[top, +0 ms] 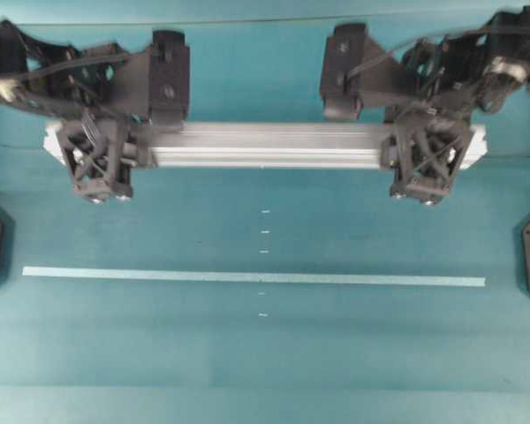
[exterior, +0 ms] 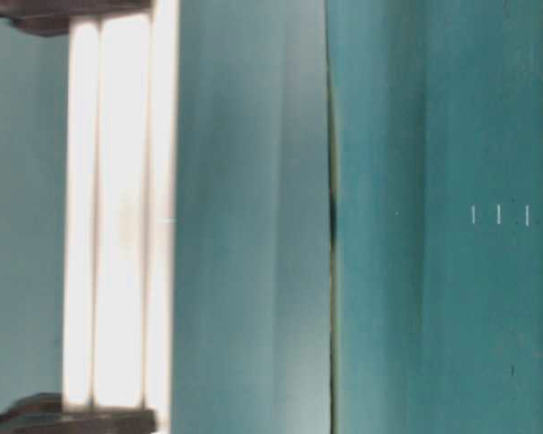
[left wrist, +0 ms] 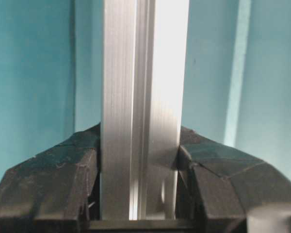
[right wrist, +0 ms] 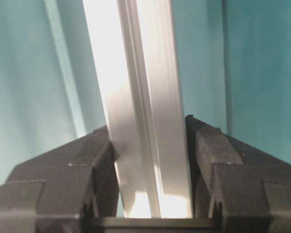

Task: Lift the metal rail with both hands and move it towards you.
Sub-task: 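Lift the rail with both grippers and shift it toward the back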

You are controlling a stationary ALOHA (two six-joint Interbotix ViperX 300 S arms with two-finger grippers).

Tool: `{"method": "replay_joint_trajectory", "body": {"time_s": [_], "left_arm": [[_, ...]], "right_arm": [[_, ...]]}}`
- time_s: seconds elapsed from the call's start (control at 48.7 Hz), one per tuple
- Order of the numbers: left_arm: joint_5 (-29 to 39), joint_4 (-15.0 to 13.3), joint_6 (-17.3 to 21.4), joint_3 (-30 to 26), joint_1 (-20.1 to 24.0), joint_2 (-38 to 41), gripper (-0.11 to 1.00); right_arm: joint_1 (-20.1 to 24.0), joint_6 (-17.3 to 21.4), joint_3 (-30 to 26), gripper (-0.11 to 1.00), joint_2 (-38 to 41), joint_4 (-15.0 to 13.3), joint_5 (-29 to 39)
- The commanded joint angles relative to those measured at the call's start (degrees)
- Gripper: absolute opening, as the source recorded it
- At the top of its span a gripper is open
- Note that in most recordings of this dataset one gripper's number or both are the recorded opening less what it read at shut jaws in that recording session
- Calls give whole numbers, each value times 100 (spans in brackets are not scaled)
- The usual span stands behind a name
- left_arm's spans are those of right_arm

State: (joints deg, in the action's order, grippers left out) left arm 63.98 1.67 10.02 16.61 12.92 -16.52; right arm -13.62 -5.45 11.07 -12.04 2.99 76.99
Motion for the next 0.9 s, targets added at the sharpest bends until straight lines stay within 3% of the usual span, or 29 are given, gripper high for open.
{"method": "replay_joint_trajectory", "body": {"time_s": [0.0, 0.226, 0.452, 0.595, 0.883], "left_arm": [[176, 9, -149, -475, -70, -141, 30], [510, 9, -413, -1107, -220, -149, 30], [1107, 9, -448, -1907, -554, -53, 30], [1389, 9, -457, -2268, -615, 70, 30], [1424, 9, -457, -2232, -606, 114, 30]], "right_arm": [[-9, 308, -448, 39, -53, 9, 264], [202, 624, -1257, 39, 0, 9, 1213], [448, 993, -1942, 39, 88, 9, 1362], [483, 1020, -1995, 39, 141, 9, 1397], [492, 1011, -1925, 39, 149, 9, 1389]]}}
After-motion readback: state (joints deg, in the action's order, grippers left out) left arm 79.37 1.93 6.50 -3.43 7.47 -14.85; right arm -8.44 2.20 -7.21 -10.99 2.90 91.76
